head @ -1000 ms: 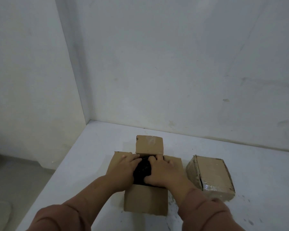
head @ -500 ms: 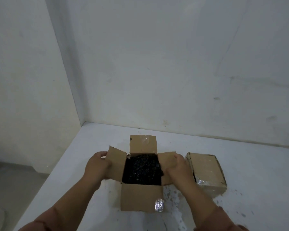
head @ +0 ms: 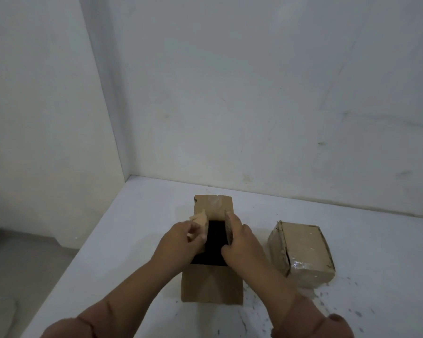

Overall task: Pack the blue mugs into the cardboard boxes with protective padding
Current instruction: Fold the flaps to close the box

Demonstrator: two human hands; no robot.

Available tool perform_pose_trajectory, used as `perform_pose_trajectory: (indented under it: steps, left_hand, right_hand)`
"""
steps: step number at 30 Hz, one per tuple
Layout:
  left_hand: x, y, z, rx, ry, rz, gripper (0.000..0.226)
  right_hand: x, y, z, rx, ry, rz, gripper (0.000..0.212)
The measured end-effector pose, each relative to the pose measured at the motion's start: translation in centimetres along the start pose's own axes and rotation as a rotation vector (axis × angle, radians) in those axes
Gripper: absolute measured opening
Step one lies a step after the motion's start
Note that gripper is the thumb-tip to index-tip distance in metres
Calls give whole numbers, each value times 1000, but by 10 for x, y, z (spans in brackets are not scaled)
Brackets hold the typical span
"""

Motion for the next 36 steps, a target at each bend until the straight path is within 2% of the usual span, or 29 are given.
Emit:
perform_pose_trajectory:
  steps: [3,5,7,10,13,15,17,21,23,25,26,28,30,33,36]
  left_hand:
    - [4,-16,-5,166,-82,195,30]
    - [7,-20,-10,260,-172,279,39]
    - [12,-21,-17,349,-231,283,52]
    - [21,-24,-26,503,-255,287,74]
    - [24,-28,-31,616,-292,348,78]
    - [22,-26,-30,600,-297,325,75]
    - [19,-19,-25,515,-258,249,60]
    - [22,-8,-11,268,-122,89,26]
    - [22,-9,-7,167,-91,89,14]
    - [28,-10,-6,79,-24,50,6]
    - [31,-10,-6,52,19,-4,11]
    - [32,-13,-6,50,64,-97,34]
    - [27,-19,-3,124,43,-58,55]
    - [22,-27,0,247,5,121,52]
    - [24,-30,2,312,40,112,52]
  right_hand:
    - [-2,-7,-7,37,47,-69,45]
    - [-7,-14,-8,72,98,-164,34]
    - [-13,-24,-7,144,146,-238,33]
    - [-20,-21,-13,216,123,-99,36]
    - [-27,-25,-14,323,146,-108,39]
    - [-33,-27,-14,373,185,-202,47]
    - [-37,-20,-7,369,186,-177,48]
    - [-47,1,4,344,-9,209,17]
    - [-49,7,11,254,-23,196,9]
    - [-50,6,18,219,-50,194,20]
    - [-51,5,21,223,-76,198,32]
    - [-51,2,27,242,-117,196,52]
    - [-46,-4,31,270,-129,186,61]
    - [-40,-13,36,303,-180,105,70]
    - [-37,-15,47,346,-273,20,81]
Point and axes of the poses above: each hand's wrist, its own z-axis towards the middle knuckle, its own y-axis out of the back of the hand, x = y × z, the point moved 9 cm from there along z, towards the middle knuckle, and after that the axes turned 10 degrees about -y, right-handed, at the moved point
